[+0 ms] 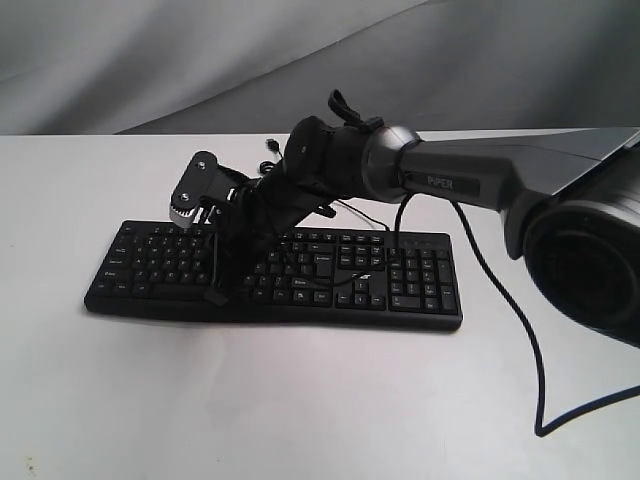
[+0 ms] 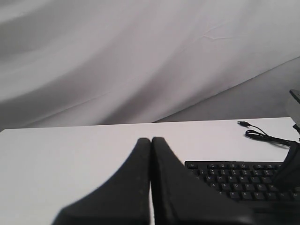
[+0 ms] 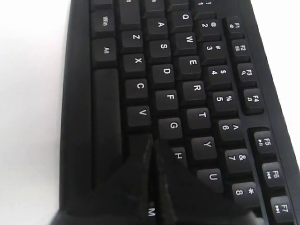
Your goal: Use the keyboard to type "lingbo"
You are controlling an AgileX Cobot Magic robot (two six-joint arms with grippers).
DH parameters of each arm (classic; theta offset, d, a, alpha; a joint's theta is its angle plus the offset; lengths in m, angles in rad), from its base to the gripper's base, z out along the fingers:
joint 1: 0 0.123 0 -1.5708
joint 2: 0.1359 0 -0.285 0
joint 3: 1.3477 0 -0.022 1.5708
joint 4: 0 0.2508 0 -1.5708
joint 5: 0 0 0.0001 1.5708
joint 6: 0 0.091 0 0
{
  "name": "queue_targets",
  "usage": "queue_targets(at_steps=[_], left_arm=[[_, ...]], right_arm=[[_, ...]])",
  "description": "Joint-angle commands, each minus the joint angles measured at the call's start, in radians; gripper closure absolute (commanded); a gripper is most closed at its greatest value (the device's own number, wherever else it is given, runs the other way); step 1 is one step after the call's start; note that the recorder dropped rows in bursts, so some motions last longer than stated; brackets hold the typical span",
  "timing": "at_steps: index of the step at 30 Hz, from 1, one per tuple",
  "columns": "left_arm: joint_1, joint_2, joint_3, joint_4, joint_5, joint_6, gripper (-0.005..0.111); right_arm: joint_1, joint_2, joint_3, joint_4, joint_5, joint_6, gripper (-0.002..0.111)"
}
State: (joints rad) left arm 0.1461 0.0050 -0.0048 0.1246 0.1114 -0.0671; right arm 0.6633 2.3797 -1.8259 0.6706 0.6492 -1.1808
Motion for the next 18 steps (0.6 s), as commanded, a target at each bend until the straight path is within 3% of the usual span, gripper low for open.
queue_targets(at_steps=[1,18], left_arm=[[-0.007,-0.005,0.005,0.0,-0.01,-0.002,0.106],[-0.007,-0.005,0.005,0.0,-0.01,-0.002,0.106]], right_arm=[[0.004,0.008,-0.002,-0.006,-0.013,-0.006,0.108],[0.002,0.019,-0.002,-0.004,-0.014,-0.006,0.108]])
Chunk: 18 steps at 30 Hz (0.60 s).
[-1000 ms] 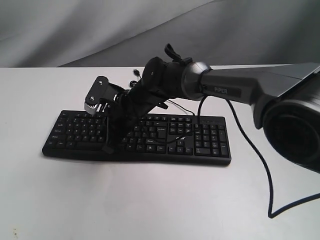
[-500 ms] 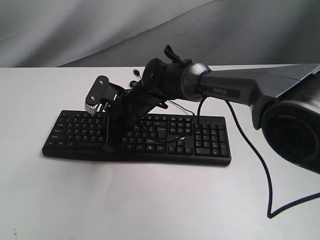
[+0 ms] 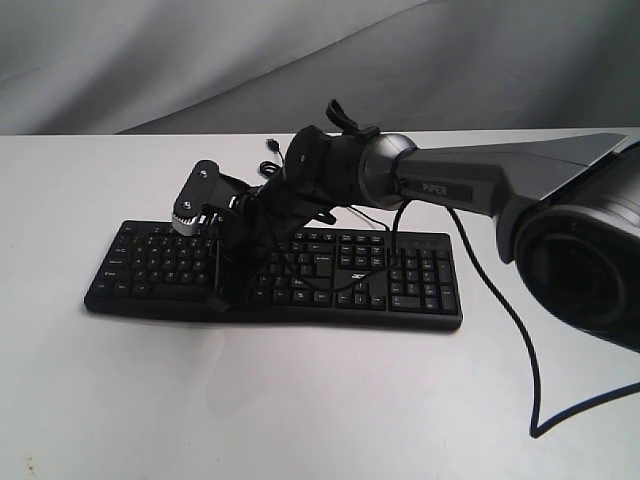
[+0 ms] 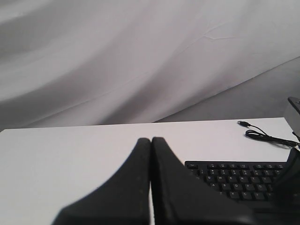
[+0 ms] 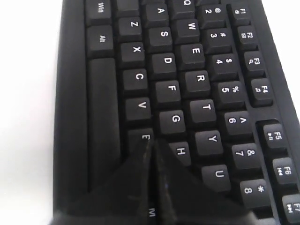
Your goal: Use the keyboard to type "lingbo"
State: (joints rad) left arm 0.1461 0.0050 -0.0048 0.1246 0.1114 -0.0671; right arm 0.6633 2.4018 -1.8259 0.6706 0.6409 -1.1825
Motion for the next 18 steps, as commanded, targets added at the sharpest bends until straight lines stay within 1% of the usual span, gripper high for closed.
queue_targets(at_steps=[1,10,13,18], left_arm=[[-0.007,-0.005,0.005,0.0,-0.01,-0.002,0.106],[-0.007,-0.005,0.005,0.0,-0.01,-0.002,0.106],[-0.007,-0.005,0.005,0.0,-0.01,-0.002,0.106],[-0.007,-0.005,0.005,0.0,-0.01,-0.002,0.106]], right_arm=[[0.002,-0.001,-0.002,-0.004,-0.006,-0.005,0.108],[-0.002,0.007,-0.002,-0.032,0.014,0.005,0.108],[-0.002,-0.013,-0.004,-0.032,-0.016,0.005,0.108],[0.002,-0.019,-0.066,-0.032,-0.003,0.005,0.108]])
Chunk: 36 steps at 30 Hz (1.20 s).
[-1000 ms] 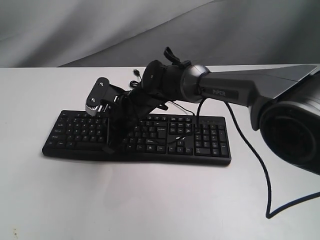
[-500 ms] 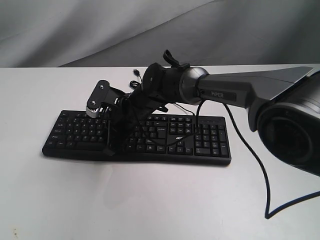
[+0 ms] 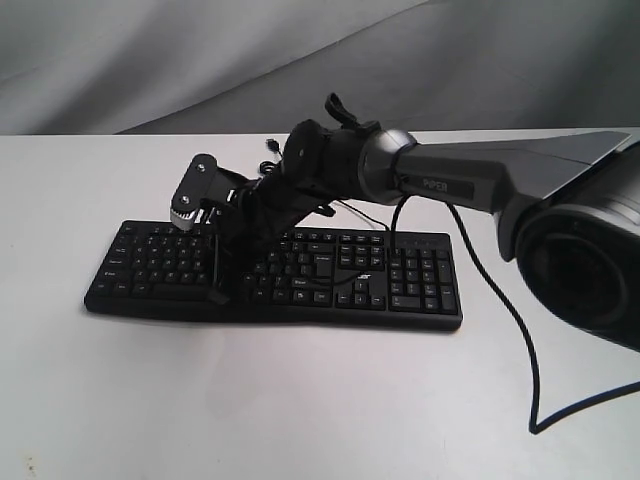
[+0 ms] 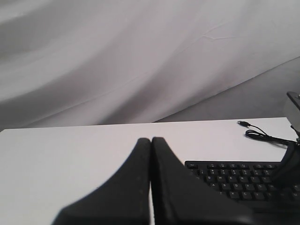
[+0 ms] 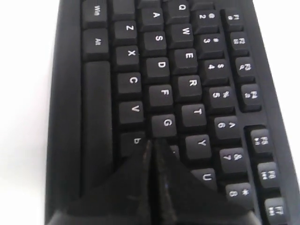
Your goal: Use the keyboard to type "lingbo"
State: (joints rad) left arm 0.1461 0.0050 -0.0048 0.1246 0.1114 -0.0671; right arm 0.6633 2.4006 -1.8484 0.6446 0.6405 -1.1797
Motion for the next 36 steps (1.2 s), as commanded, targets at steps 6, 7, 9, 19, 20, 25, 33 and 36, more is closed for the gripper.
queue_targets(at_steps=[6,7,9,19,20,25,33,36], left_arm=[[-0.007,-0.005,0.005,0.0,-0.01,-0.002,0.106],[-0.007,-0.005,0.005,0.0,-0.01,-0.002,0.106],[-0.007,-0.005,0.005,0.0,-0.01,-0.002,0.106],[-0.007,-0.005,0.005,0.0,-0.01,-0.002,0.106],[-0.007,-0.005,0.005,0.0,-0.01,-0.002,0.106],[-0.007,-0.005,0.005,0.0,-0.01,-0.002,0.106],[-0.007,-0.005,0.005,0.0,-0.01,-0.002,0.106],[-0.007,-0.005,0.005,0.0,-0.01,-0.002,0.106]], right_arm=[[0.004,0.035,-0.125,-0.004,0.035,0.016,0.108],[0.004,0.05,-0.146,0.002,0.049,0.022,0.108],[0.004,0.072,-0.174,0.007,0.069,0.026,0.108],[0.004,0.099,-0.212,0.018,0.089,0.03,0.108],[0.004,0.102,-0.212,0.018,0.089,0.03,0.108],[0.004,0.112,-0.212,0.02,0.089,0.03,0.108],[0.004,0.117,-0.212,0.02,0.093,0.03,0.108],[0.004,0.117,-0.212,0.02,0.093,0.03,0.108]])
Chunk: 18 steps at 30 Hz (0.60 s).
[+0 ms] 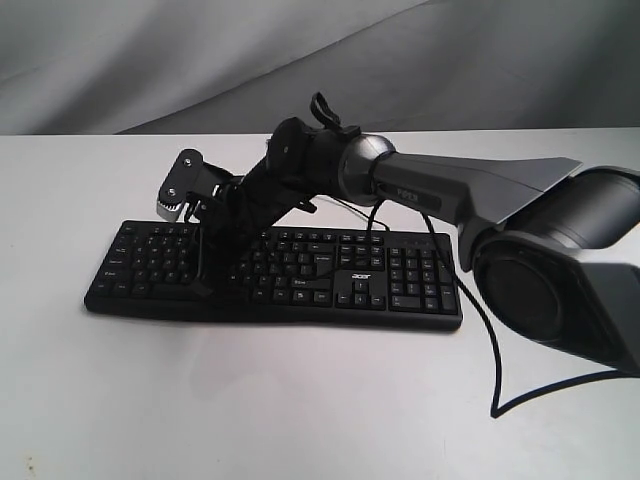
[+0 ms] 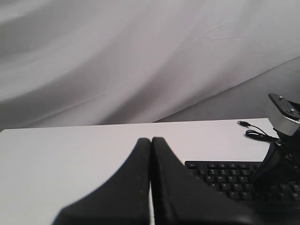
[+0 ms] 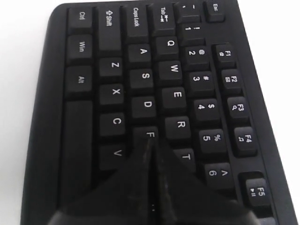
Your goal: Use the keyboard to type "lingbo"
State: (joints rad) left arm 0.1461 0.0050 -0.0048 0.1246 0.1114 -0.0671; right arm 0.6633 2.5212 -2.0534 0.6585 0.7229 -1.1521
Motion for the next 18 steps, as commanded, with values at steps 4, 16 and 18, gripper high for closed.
queue_targets(at_steps=[4,16,18], left_arm=[[-0.007,-0.005,0.005,0.0,-0.01,-0.002,0.106],[-0.007,-0.005,0.005,0.0,-0.01,-0.002,0.106],[-0.007,-0.005,0.005,0.0,-0.01,-0.002,0.106]], right_arm=[[0.004,-0.002,-0.007,0.007,0.008,0.002,0.108],[0.013,-0.048,-0.007,-0.038,0.09,0.037,0.108],[0.023,-0.047,-0.007,-0.046,0.105,0.042,0.108]])
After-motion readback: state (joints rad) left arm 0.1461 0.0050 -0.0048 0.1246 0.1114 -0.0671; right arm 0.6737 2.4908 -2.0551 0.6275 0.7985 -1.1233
